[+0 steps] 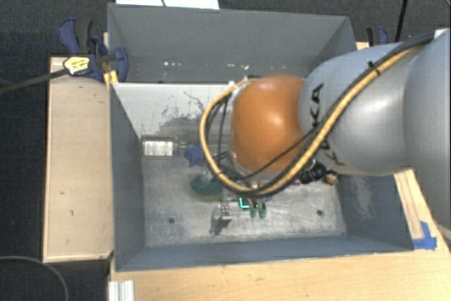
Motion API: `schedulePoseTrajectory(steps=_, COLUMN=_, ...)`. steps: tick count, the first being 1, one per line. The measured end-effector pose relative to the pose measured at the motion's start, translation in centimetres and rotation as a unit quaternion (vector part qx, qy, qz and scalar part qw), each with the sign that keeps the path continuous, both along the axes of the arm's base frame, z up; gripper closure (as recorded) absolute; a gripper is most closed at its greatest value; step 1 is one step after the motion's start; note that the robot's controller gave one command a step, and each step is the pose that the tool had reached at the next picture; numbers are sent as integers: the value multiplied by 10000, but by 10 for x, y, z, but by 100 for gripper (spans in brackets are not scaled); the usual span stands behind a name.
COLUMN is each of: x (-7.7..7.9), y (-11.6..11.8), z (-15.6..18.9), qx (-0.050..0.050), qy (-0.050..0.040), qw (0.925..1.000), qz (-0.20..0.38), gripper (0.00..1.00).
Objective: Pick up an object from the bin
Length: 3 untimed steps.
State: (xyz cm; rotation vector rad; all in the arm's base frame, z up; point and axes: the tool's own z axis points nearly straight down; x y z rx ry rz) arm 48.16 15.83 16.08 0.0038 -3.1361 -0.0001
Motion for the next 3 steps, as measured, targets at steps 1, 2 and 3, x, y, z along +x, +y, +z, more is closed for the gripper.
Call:
schedulePoseTrajectory(steps=1, x=84, y=-54, z=-89, qx=14, qy=-59, qw=9933, qz=1158, gripper=0)
schedulePoseTrajectory(steps=2, x=85, y=-53, z=-86, qx=17, qy=-92, qw=9935, qz=1132, gripper=100)
schedulePoseTrajectory(steps=3, x=95, y=-36, z=60, qx=8, qy=-81, qw=9727, qz=2318, gripper=100)
